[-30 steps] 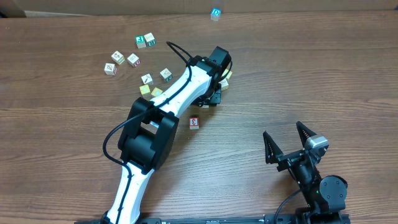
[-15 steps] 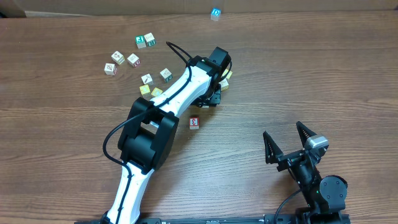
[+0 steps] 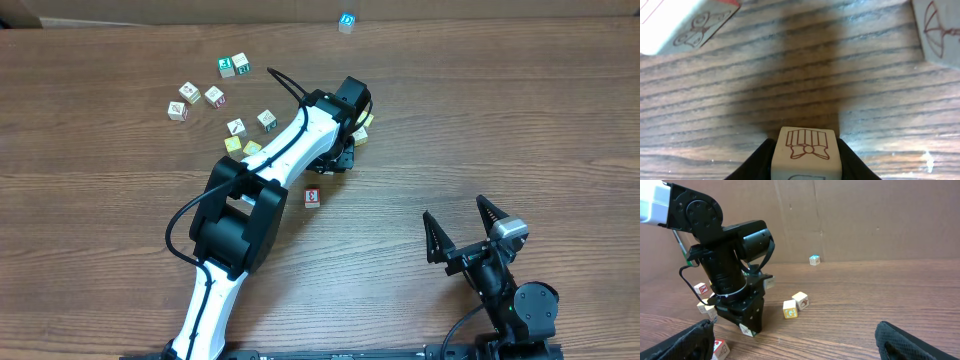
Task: Form a tower
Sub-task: 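Lift the held bow-picture block off the table, then carry the bow-picture block with the left gripper over the 'L' block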
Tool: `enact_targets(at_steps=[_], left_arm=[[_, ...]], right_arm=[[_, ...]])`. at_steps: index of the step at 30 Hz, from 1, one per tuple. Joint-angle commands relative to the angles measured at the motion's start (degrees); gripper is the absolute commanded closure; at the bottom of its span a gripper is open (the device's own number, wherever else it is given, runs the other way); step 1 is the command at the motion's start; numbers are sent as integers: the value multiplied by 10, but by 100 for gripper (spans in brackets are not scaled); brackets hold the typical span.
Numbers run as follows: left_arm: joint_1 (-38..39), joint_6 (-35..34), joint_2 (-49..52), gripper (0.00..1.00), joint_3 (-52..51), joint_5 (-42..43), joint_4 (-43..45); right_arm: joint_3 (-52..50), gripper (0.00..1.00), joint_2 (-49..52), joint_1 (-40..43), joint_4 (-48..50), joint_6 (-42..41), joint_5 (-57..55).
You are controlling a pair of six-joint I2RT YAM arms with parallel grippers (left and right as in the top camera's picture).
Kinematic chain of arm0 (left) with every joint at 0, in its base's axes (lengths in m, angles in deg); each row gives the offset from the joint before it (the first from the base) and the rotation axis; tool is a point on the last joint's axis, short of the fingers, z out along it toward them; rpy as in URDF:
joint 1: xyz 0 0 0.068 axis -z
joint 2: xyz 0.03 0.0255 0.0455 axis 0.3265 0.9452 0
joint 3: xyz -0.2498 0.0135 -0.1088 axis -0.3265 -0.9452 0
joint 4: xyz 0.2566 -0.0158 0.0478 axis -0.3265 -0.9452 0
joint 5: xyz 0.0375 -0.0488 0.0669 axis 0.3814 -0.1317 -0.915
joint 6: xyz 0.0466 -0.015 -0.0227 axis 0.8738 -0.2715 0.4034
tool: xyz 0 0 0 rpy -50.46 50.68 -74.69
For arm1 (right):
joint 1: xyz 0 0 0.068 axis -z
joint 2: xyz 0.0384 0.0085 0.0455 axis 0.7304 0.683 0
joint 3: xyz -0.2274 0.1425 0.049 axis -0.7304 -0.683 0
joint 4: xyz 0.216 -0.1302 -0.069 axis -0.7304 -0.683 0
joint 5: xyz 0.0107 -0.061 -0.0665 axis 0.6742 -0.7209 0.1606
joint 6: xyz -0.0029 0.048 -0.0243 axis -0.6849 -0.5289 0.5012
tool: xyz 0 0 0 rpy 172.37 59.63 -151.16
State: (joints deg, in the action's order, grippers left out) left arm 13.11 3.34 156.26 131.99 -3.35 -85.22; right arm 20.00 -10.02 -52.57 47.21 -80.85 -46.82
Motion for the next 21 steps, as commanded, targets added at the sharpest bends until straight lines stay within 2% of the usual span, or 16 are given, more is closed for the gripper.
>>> enact_targets(at_steps=[1,7,12,18,20,21], left_arm=[[0,-1,-15,76,29,-10,-15],[0,-2,-32,80,50,-16,-42],[0,-9,-85,83,50,-20,-59],[0,-36,-166,85,50,-51,-124],[0,-52,-191,89,50,-51,-148],[0,-57,-201,96,49,-51,-159]], right_arm=[[-6,0,-5,3,3,-1,1],[-6,0,-5,3,3,-1,1],[-6,0,-5,3,3,-1,1],[-6,0,-5,3,3,-1,1],[-6,0,-5,3,3,-1,1],[-6,0,-5,3,3,-1,1]])
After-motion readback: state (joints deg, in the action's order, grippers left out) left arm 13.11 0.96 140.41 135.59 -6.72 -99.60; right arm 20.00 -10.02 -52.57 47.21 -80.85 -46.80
